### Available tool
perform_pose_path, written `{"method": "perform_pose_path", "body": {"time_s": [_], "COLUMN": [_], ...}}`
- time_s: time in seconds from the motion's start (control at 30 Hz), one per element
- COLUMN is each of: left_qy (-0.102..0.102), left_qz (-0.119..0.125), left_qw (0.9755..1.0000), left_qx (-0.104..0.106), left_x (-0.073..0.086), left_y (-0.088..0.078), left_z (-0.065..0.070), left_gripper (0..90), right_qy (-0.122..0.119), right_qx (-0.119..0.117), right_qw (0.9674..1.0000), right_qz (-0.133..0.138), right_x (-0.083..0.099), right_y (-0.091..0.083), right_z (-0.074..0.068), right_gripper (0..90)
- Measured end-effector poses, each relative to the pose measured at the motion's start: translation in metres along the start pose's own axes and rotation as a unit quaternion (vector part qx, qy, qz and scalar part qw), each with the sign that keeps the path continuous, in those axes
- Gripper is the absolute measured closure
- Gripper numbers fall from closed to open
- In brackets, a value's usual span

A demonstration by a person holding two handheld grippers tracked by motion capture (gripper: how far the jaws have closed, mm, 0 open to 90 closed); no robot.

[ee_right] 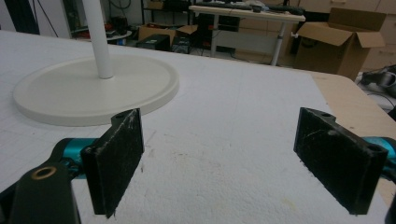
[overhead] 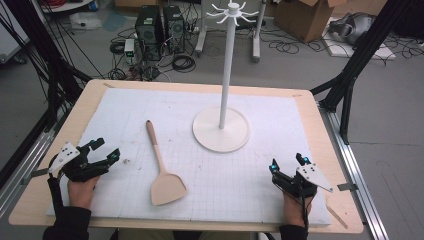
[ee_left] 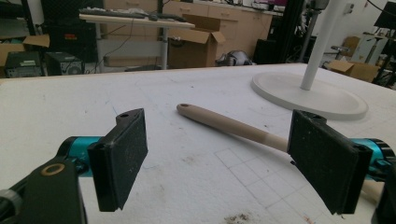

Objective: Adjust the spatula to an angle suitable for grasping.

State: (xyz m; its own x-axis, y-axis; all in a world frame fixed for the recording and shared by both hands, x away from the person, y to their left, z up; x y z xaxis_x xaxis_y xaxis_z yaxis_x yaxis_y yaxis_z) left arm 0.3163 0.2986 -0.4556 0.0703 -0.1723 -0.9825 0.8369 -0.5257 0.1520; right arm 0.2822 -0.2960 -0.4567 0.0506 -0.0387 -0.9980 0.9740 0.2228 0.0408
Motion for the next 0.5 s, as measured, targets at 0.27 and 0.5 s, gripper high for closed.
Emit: {"method": "perform_pose_path", "body": {"time_s": [0.27, 0.5], "left_qy": [0.000, 0.001], "left_qz": [-0.001, 0.000], "left_qw": [1.0000, 1.0000], "left_qx": [0.001, -0.001], "left_x": [-0.0001, 0.0000], "left_y": [-0.0004, 0.0001], "left_z": [-0.0002, 0.0003], "left_gripper": [21.1, 22.0], "right_qy": [-0.002, -0.002], "right_qx": [0.002, 0.000], "right_qw": [1.0000, 1.0000], "right_qz": [0.002, 0.001], "right_x": [-0.0001, -0.0001], "right_y": [-0.0003, -0.0002], "right_z": [0.0007, 0.0002], "right_gripper": [14.7, 14.7]}}
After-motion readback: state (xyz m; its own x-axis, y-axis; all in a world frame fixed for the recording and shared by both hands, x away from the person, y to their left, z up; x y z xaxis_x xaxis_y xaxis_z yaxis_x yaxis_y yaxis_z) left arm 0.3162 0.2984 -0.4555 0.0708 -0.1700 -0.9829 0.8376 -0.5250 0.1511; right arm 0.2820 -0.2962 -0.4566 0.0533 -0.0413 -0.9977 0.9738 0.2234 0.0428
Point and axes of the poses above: each handheld gripper's, and its own axes: y roughly forward along the jaws, x roughly out of its underside, z roughly to its right, the point moved 3 cm from there along y, roughly forward along the jaws, and after that the axes turned 15 degrees about z, right-handed, at the moved point
